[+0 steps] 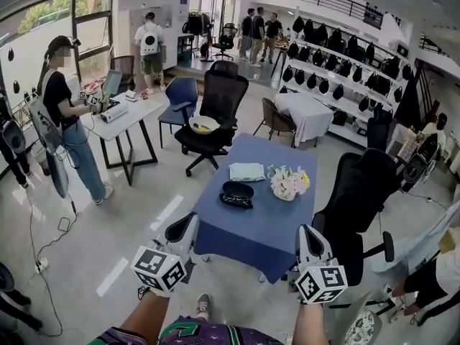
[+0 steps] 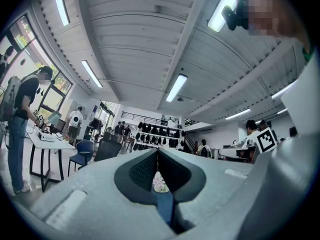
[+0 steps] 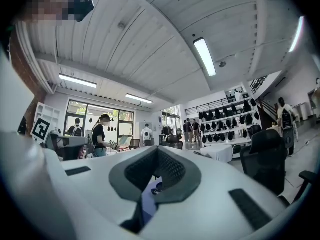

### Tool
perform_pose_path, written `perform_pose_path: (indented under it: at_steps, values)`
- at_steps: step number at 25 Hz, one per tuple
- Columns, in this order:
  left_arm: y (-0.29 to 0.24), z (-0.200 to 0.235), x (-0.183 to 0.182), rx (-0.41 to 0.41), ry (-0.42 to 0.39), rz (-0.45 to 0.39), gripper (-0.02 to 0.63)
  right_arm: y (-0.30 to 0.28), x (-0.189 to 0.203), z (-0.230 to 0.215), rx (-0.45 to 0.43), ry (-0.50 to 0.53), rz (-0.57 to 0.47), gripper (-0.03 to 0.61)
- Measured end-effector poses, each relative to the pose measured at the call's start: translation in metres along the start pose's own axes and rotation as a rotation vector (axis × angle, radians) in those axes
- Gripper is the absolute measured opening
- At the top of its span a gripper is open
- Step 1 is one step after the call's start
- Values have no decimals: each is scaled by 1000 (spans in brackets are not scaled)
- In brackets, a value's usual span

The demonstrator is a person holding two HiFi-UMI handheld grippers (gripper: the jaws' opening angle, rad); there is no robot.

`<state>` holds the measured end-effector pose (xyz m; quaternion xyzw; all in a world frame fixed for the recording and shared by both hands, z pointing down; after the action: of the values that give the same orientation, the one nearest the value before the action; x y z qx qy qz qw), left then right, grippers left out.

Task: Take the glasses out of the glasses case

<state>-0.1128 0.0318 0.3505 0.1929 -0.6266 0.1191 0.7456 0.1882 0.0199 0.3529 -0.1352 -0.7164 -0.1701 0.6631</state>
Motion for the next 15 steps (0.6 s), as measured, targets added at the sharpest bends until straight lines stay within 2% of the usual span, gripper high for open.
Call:
perform_pose_path:
  at_steps: [15]
  values:
    - [-76,73,-8,11,15,17,15,-102,-5,-7,8,7,23,3]
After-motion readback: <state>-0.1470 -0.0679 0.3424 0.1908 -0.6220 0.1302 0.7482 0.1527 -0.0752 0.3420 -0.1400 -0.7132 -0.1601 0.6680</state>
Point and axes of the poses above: the fingertips, and each gripper's own axes: y backward along the fingers, z to its left, x out of its underside, the point moved 4 cm from there along y, backward along the fingers, and after that the axes turned 1 degree about -x, right-handed, at the moved point
